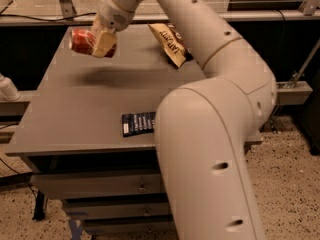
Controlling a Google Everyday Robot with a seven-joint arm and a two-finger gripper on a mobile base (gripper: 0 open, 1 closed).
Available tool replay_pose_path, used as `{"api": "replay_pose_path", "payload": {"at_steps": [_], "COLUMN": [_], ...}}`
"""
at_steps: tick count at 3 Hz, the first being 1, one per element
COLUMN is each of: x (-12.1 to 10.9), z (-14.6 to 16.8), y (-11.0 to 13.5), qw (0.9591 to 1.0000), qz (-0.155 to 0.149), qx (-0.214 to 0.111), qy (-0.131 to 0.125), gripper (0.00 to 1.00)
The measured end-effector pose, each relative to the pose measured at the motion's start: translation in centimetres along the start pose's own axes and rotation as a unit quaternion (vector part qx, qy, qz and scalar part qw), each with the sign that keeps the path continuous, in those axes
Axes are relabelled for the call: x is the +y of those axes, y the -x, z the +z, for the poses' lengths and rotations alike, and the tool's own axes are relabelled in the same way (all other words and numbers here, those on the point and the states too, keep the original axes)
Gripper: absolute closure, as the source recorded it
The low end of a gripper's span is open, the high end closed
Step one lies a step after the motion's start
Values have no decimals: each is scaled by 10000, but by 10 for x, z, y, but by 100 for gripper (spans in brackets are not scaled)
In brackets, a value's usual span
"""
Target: Place coke can upright
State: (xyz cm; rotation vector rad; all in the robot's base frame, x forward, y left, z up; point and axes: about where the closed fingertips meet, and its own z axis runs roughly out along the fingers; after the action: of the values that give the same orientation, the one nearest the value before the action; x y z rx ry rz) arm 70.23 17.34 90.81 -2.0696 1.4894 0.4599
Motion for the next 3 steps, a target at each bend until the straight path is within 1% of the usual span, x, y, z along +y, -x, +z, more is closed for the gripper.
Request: {"api": "replay_pose_path", "payload": {"at_steps": [1, 2, 3], "x": [2, 16, 37], "z": [-39, -66, -80], "y": [-16, -32, -49], "qw": [9912, 9715, 9443], "qz": [680, 1149, 1530], "qx": [-1005, -1840, -2571], "qy": [-526, -953, -1368], "gripper": [100, 100, 100]}}
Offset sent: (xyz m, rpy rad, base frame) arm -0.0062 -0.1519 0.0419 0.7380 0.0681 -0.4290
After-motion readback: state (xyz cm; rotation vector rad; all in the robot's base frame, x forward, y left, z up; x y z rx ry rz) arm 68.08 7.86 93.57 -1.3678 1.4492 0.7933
